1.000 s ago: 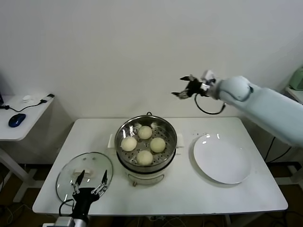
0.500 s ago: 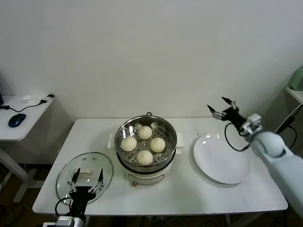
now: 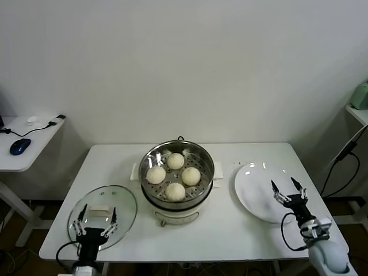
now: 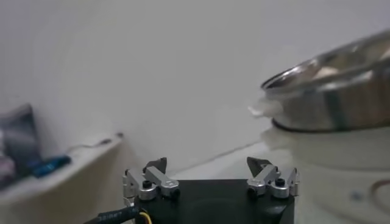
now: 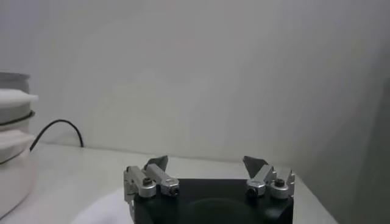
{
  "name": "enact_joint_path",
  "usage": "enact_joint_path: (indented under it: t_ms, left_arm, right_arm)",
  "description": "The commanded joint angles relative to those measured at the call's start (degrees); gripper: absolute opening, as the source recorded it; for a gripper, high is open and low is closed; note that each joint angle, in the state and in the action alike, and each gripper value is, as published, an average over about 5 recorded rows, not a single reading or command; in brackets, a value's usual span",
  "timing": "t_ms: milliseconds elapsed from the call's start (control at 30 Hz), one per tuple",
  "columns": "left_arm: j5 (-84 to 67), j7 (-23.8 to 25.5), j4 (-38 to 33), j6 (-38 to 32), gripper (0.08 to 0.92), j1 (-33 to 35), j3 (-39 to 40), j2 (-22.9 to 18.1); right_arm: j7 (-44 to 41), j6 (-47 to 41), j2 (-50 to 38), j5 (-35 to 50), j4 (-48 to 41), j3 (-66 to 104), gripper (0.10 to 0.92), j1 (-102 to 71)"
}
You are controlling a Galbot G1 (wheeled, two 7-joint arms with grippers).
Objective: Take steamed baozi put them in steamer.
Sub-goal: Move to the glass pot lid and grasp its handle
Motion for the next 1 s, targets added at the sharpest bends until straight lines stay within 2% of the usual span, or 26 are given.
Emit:
enact_joint_path:
  t_ms: [33,167,267,533,1000]
  left_arm:
    - [28.3,-11.9,7.9,-4.0,0.823,-2.1,-2.0,1.1]
    - [51.0,-21.2,17.3,-4.8,0.823,-4.8,-5.4,3.5]
    - [57.5,-22.9,23.0,-4.0,0.823,-5.8,-5.7,5.9]
    - [61.2,-21.2,29.1,-1.2,0.823,-7.9,-5.7,7.3]
    - [63.5,-16.5,29.1,1.1,0.823,-13.8,-4.3,5.7]
  right_arm:
    - [0.9,2.9,8.1,-4.1,1.3,4.7,0.823,-7.6]
    - [0.9,1.7,8.5,-5.1,1.5,4.0,0.823,-7.0]
    - [0.9,1.0,8.7,-5.5,1.7,3.7,0.823,-6.6]
    - [1.2,0.6,8.5,-5.7,1.8,4.0,0.823,-6.3]
    - [1.5,0.9,8.5,-5.6,3.2,5.2,0.823,-8.1]
